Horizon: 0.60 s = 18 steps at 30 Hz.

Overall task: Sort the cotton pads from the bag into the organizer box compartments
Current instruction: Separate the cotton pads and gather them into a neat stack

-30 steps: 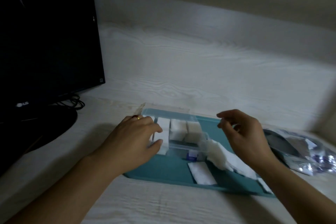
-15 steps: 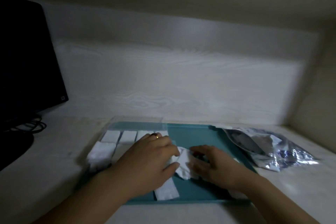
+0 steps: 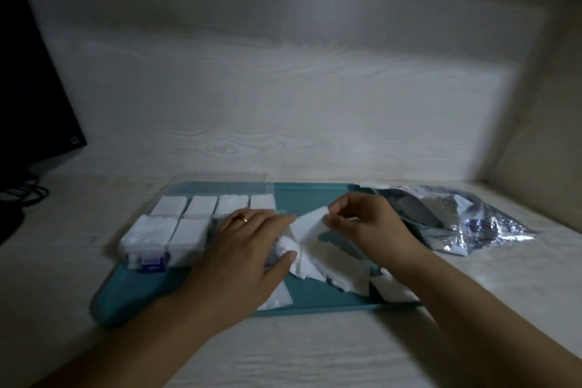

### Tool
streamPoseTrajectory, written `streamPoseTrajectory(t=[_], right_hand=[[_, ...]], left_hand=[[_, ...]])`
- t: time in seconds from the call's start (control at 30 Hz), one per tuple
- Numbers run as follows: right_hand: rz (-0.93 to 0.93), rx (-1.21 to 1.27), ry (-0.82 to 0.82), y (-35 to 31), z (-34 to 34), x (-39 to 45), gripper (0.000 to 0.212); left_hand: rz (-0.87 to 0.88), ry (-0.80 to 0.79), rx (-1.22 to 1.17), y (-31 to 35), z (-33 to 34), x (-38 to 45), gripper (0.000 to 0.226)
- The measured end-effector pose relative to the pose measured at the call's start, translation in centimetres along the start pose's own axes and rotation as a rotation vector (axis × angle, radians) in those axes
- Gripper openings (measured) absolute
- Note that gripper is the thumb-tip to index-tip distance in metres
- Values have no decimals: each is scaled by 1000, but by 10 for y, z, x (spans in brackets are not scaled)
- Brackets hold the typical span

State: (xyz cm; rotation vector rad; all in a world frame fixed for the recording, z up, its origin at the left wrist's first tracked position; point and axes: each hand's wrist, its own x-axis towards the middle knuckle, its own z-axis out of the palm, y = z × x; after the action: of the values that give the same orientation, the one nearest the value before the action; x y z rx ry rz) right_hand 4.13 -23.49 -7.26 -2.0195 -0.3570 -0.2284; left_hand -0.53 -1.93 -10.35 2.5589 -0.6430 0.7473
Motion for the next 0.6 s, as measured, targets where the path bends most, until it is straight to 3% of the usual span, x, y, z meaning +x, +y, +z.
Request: streamPoseTrajectory(t=[0.13,0.23,0.37,0.47,0.53,0.6], right_hand=[[-130,181,-2,-14,-5,-5,12],[-298,155,-67,-28,3,-16,8],[-391,-31,-82,-29,14,-24,11],[-321,-367,-62,-20,3,-17,23],[-255,-653,-199,-13,-9,-11,37],[-143,-784,-373,-10,-14,-10,47]], left_hand=[[-191,179,-326,13,-10,3,52],[-381,62,-746,31,-17,7,54],[-601,-148,-1100,43,-23,12,22],[-680,-75,-1154,39,-24,12,32],[-734,1,-1202,34,-25,13,33],[-755,29,-1245,33,-26,14,32]])
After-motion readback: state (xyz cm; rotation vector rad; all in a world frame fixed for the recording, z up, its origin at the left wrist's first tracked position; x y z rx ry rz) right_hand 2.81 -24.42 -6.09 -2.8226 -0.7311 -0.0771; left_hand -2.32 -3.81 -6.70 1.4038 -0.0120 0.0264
